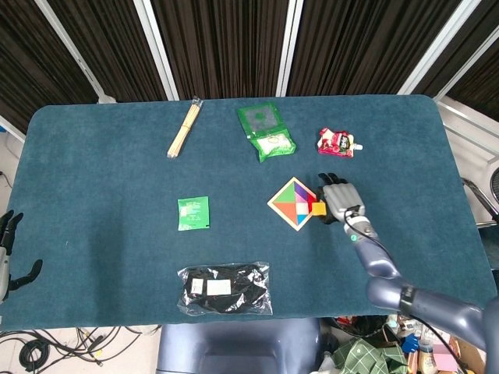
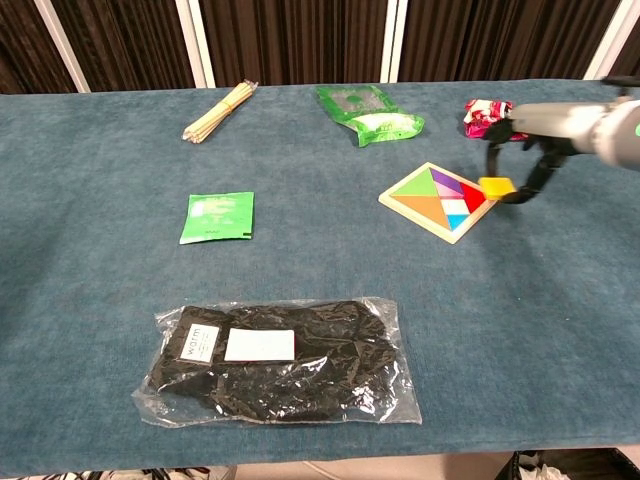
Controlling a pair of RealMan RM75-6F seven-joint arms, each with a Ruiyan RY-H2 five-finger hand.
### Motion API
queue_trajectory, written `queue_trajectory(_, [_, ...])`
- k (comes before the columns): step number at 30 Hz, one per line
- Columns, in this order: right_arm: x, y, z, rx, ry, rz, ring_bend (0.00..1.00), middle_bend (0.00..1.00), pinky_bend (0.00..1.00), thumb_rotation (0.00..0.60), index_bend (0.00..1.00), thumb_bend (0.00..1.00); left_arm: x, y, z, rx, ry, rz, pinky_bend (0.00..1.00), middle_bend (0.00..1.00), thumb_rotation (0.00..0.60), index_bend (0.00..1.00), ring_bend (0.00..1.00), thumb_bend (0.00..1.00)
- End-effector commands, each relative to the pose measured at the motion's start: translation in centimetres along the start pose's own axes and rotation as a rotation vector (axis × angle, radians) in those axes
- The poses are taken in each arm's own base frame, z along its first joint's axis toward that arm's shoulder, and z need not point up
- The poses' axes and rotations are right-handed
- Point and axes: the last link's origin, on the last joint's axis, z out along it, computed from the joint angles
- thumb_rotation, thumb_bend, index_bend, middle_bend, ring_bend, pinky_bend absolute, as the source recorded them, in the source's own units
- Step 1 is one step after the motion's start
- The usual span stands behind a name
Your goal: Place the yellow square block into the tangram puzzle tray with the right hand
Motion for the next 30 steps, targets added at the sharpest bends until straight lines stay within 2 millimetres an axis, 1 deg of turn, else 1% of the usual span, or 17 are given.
queue_trajectory(1, [-0.4,-2.4,1.0,-0.024,0.0,-0.026,0.0,0.03,0.14,0.6,0.53,0.29,0.0,0.0,0.0,0.0,0.0,-0.003,0.0,0.0,0.6,0.0,0.0,0.31])
queue_trajectory(8, [-0.7,-3.3,1.8,-0.072,-0.01,-0.046,0.0,0.03,0.14,0.6,0.53,0.29,0.1,0.0,0.0,0.0,-0.004,-0.012,0.0,0.0,0.6,0.0,0.0,0.31])
queue_trajectory(12, [-0.8,-3.6,1.9,-0.076,-0.002,-0.054,0.0,0.03,0.14,0.6,0.53,0.29,0.1,0.0,0.0,-0.001,-0.004,-0.018,0.0,0.0,0.6,0.0,0.0,0.31])
queue_trajectory(22, [-1.6,-4.1,2.1,-0.048,-0.002,-0.088,0.0,0.03,0.14,0.6,0.53,0.29,0.2,0.1,0.0,-0.002,-0.001,-0.021,0.0,0.0,0.6,0.0,0.0,0.31])
queue_trajectory(30, [-1.6,-4.0,2.3,-0.042,0.004,-0.078,0.0,0.03,0.14,0.6,0.53,0.29,0.2,0.1,-0.1,-0.001,-0.002,-0.017,0.0,0.0,0.6,0.0,0.0,0.31])
